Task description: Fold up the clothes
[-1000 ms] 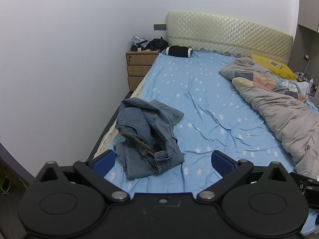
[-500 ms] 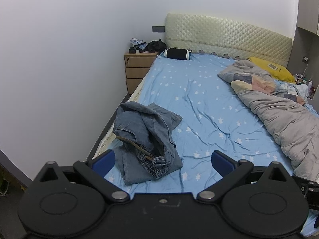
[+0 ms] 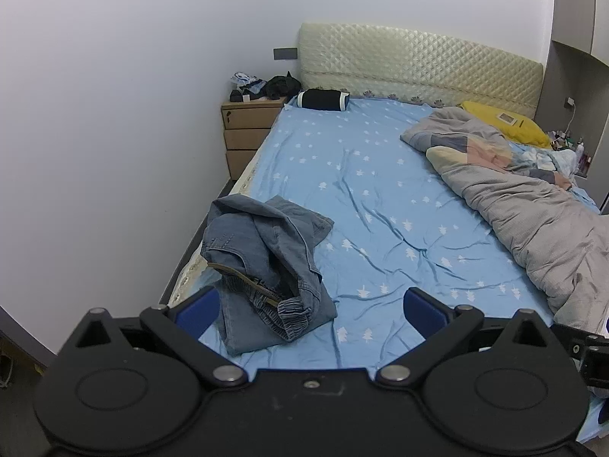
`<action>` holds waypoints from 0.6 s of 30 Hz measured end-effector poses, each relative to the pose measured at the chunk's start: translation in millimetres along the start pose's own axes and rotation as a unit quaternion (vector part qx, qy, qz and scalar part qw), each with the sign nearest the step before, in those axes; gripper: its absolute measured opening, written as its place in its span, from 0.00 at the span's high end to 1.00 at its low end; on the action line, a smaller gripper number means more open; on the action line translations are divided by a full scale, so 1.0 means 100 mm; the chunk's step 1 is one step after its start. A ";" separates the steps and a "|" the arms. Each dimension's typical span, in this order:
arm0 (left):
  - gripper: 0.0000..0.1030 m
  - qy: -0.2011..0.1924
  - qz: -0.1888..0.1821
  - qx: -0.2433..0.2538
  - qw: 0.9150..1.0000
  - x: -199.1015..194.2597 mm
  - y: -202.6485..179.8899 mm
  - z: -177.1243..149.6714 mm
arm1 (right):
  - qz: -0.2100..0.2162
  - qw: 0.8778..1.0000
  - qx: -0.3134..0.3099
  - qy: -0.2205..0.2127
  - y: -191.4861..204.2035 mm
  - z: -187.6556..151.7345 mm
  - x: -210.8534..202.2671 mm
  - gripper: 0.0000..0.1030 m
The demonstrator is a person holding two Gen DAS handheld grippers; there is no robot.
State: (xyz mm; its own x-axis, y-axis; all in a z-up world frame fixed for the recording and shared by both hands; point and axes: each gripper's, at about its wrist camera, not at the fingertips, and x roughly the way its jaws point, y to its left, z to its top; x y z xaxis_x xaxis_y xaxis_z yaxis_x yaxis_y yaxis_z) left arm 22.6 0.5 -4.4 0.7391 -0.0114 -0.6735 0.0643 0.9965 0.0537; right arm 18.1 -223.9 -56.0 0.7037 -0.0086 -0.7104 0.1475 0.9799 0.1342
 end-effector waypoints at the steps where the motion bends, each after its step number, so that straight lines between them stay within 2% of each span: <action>1: 0.00 0.001 0.000 0.001 1.000 0.00 0.00 0.01 | 0.002 1.000 0.001 0.000 -0.01 0.00 0.00 0.01; 18: 0.00 0.004 0.007 -0.004 1.000 -0.03 -0.11 -0.04 | 0.017 1.000 0.006 0.006 -0.01 0.11 0.03 0.01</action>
State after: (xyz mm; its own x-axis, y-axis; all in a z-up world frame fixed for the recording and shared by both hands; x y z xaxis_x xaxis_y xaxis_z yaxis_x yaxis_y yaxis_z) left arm 17.0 -9.8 -5.7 0.7344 0.0025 -0.6787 0.0495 0.9971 0.0573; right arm 27.5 -226.6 -50.8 0.7004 0.0275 -0.7133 0.1320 0.9770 0.1672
